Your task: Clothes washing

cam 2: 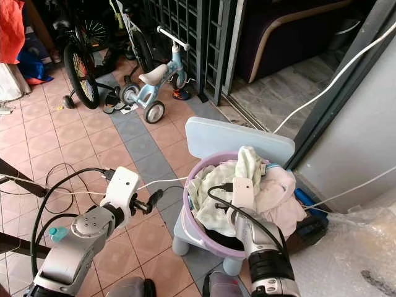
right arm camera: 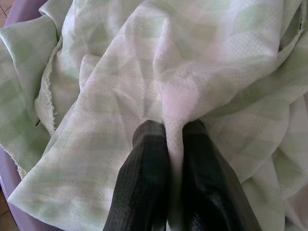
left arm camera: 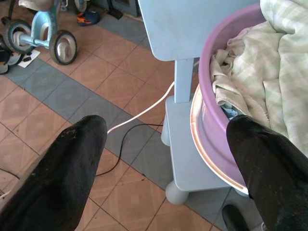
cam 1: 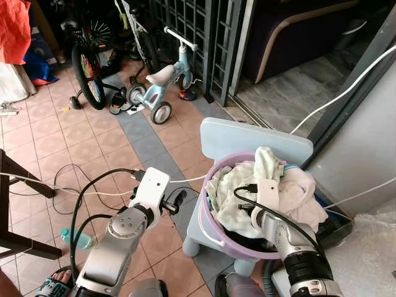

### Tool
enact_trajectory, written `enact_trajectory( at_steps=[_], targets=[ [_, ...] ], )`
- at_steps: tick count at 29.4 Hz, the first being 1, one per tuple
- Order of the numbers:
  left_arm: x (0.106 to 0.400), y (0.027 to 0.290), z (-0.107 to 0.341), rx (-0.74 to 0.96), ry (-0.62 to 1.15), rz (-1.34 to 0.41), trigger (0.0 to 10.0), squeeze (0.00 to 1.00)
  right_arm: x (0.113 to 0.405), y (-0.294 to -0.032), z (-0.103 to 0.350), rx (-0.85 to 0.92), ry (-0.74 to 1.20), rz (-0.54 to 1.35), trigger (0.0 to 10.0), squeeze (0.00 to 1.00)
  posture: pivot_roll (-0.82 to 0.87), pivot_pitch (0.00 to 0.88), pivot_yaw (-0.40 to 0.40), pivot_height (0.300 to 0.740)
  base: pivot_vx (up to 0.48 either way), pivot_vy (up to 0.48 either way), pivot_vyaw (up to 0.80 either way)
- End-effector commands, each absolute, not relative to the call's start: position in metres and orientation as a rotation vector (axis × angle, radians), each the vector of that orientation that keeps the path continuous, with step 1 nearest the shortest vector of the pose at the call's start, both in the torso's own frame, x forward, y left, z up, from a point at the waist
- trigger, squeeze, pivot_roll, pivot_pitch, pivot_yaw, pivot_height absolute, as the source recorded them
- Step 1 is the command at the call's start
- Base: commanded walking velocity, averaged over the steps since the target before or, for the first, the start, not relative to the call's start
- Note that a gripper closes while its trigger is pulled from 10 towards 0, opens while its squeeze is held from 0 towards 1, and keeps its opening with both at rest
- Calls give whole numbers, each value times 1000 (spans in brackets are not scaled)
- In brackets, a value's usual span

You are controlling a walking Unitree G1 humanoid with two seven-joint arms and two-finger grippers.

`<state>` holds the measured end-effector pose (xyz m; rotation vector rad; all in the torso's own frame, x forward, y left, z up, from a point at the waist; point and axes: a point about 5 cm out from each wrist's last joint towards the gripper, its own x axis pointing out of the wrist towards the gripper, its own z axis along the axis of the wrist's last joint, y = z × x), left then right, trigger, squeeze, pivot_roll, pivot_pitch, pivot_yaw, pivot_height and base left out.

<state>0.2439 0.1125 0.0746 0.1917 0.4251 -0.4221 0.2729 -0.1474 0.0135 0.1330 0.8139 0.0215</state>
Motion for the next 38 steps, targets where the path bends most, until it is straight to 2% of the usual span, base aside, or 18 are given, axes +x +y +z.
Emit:
enact_trajectory(
  at_steps=[1,7,11,15,16,17,19,20,24,38],
  targets=[
    [245,117,73,196,429,-396,10000,0,276,-147,20,132,759,32,0,0,-66,104,-6,740,0,0,0],
    [244,111,74,167,406,-414,10000,0,278,-150,22,173,718,0,0,0,-72,92,-6,740,0,0,0],
    [247,110,78,165,364,-393,10000,0,285,-160,37,210,565,-67,0,0,-67,75,1,740,0,0,0],
    [254,115,83,169,318,-328,10000,0,288,-161,57,170,412,-68,0,0,-68,65,16,740,0,0,0],
    [255,115,84,170,308,-320,10000,0,289,-162,60,174,385,-69,824,0,-66,64,18,740,0,0,0],
    [257,116,87,168,293,-311,10000,0,289,-162,65,181,351,-72,4314,0,-67,63,20,740,0,0,0],
    [260,116,90,158,267,-303,10000,0,290,-163,77,166,263,-59,4314,0,-67,63,21,740,0,0,0],
    [261,116,92,150,258,-300,10000,0,289,-163,83,118,218,-47,10000,0,-72,60,20,740,0,0,0],
    [263,116,92,128,246,-289,10000,0,286,-165,96,64,156,-25,10000,0,-76,53,23,740,0,0,0],
    [265,114,91,142,244,-299,10000,0,299,-163,105,63,119,-20,10000,0,-63,54,26,740,-17,0,-721]
  ],
)
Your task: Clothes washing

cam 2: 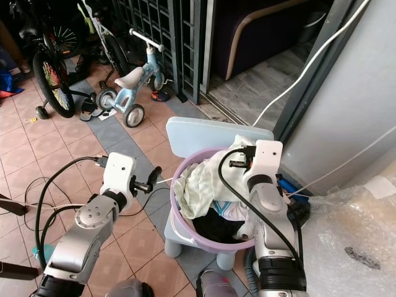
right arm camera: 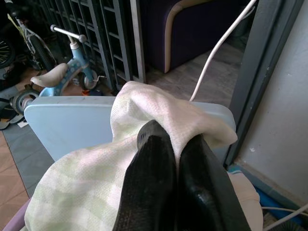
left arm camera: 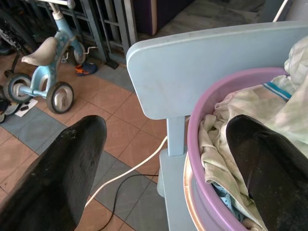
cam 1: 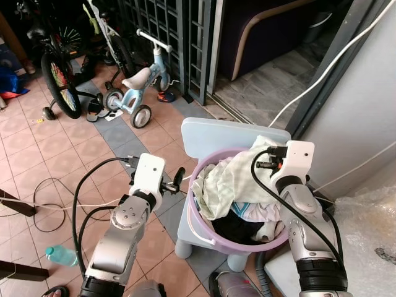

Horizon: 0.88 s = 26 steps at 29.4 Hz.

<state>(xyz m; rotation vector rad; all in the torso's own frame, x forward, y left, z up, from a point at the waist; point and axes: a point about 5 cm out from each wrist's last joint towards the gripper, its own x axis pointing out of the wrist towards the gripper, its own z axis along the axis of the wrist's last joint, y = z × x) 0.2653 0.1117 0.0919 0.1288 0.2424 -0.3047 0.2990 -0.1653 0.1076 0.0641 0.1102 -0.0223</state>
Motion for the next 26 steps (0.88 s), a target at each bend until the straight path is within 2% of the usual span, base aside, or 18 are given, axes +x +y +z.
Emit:
enact_trajectory(
  at_steps=[1,4,12,26],
  targets=[
    [266,115,91,142,244,-296,10000,0,300,-163,105,63,118,-18,10000,0,-63,54,26,740,-247,0,-763],
    [264,116,89,141,255,-288,10000,0,301,-158,105,68,114,-5,10000,0,-62,56,28,740,-260,0,-669],
    [262,108,86,143,263,-316,10000,0,303,-148,107,68,100,19,10000,0,-70,55,33,740,-270,0,0],
    [264,111,85,151,266,-311,10000,0,305,-147,105,72,105,10,10000,0,-66,54,38,740,-320,0,0]
  ],
)
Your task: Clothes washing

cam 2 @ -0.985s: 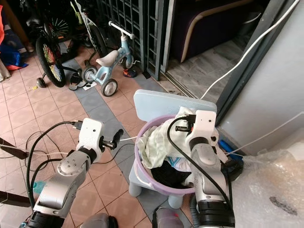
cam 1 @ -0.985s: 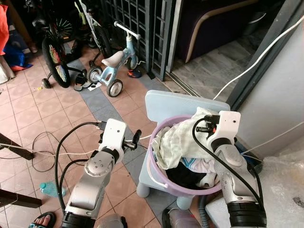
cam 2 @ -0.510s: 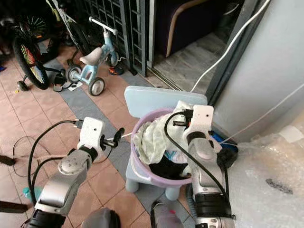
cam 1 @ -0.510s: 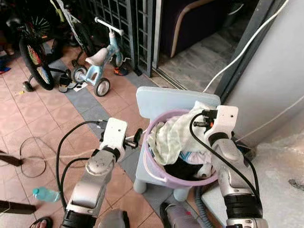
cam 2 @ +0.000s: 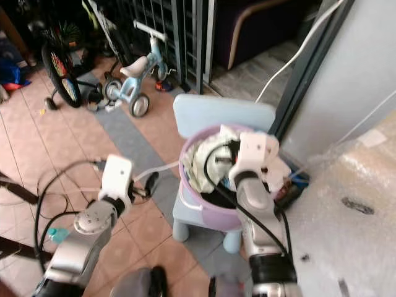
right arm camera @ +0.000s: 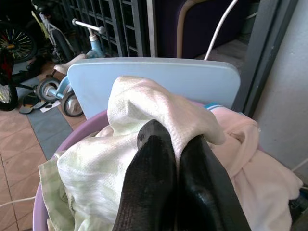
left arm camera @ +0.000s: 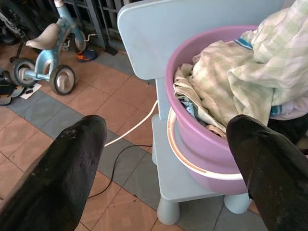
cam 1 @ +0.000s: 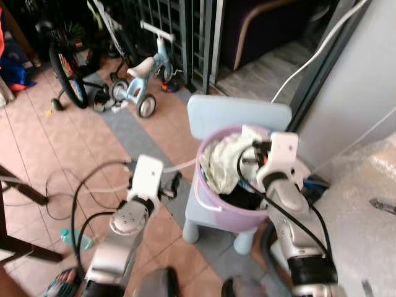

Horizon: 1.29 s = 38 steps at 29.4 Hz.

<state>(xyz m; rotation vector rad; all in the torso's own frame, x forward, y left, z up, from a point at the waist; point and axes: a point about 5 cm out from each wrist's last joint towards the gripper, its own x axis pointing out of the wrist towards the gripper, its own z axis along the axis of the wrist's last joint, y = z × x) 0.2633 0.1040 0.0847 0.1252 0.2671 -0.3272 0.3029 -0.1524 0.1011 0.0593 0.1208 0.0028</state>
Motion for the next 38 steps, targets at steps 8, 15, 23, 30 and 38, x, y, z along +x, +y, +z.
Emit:
enact_trajectory(
  at_steps=[8,15,23,30,38],
  targets=[
    [265,111,86,162,263,-316,10000,0,305,-151,104,73,102,-16,10000,0,-65,55,40,740,-298,0,0],
    [269,110,93,163,248,-325,10000,0,309,-155,108,68,90,-34,10000,0,-57,78,40,740,-160,0,0],
    [266,115,102,174,228,-313,10000,0,306,-165,112,57,74,-76,10000,0,-54,128,33,740,0,0,0],
    [263,115,97,133,246,-298,10000,0,307,-177,115,12,53,-147,10000,0,-61,112,32,740,0,0,-482],
    [266,110,101,59,230,-304,10000,0,323,-200,138,-91,-35,-218,10000,0,-60,83,34,740,0,0,-698]
  ],
)
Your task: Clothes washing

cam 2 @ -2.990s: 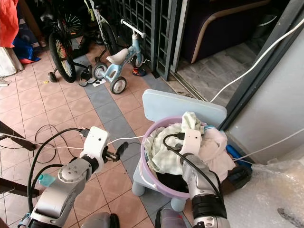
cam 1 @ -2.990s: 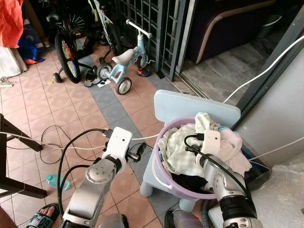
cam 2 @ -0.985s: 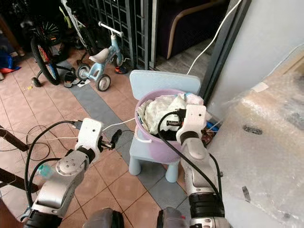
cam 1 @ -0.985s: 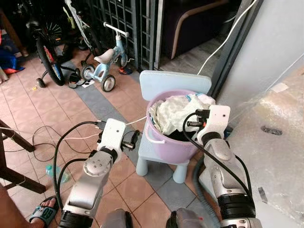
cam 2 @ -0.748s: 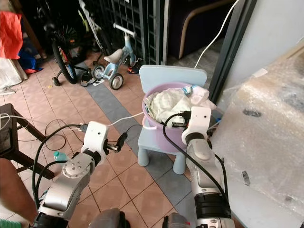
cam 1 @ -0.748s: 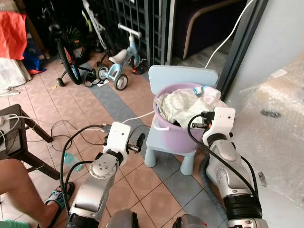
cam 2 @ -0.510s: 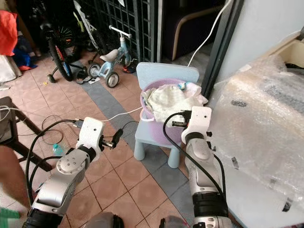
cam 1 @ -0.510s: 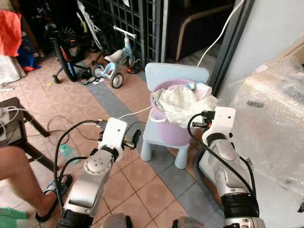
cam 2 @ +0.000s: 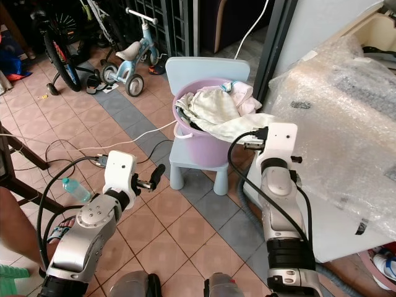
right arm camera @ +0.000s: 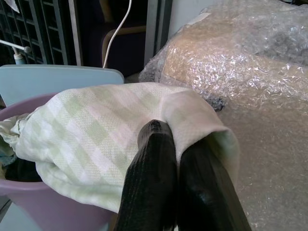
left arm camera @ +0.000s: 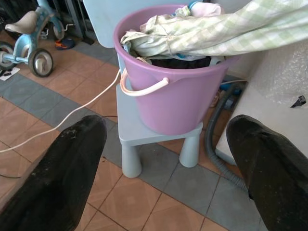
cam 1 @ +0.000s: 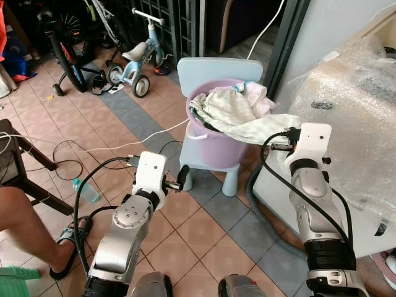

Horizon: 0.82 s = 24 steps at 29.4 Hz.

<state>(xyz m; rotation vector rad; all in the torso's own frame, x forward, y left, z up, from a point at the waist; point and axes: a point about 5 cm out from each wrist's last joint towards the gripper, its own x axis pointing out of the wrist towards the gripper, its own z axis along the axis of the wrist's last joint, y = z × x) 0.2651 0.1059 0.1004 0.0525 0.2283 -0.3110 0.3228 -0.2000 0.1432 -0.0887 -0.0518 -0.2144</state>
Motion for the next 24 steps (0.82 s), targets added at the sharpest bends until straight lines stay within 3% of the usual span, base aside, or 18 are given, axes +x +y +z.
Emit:
enact_trajectory(
  at_steps=[1,4,14,19,24],
  targets=[
    [267,111,101,62,229,-303,10000,0,324,-199,137,-93,-32,-209,10000,0,-59,80,33,740,0,0,-781],
    [271,114,103,62,221,-290,10000,0,324,-188,134,-99,-29,-170,10000,0,-56,77,31,740,0,0,-740],
    [270,114,103,28,213,-298,10000,0,323,-189,134,-101,-47,-180,10000,0,-58,60,35,740,0,0,-763],
    [275,114,105,21,210,-284,10000,0,328,-178,137,-140,-63,-84,10000,0,-62,70,36,740,0,0,0],
    [276,118,105,-7,205,-258,10000,0,324,-164,134,-150,-72,-16,10000,0,-60,66,32,740,347,0,0]
  ],
)
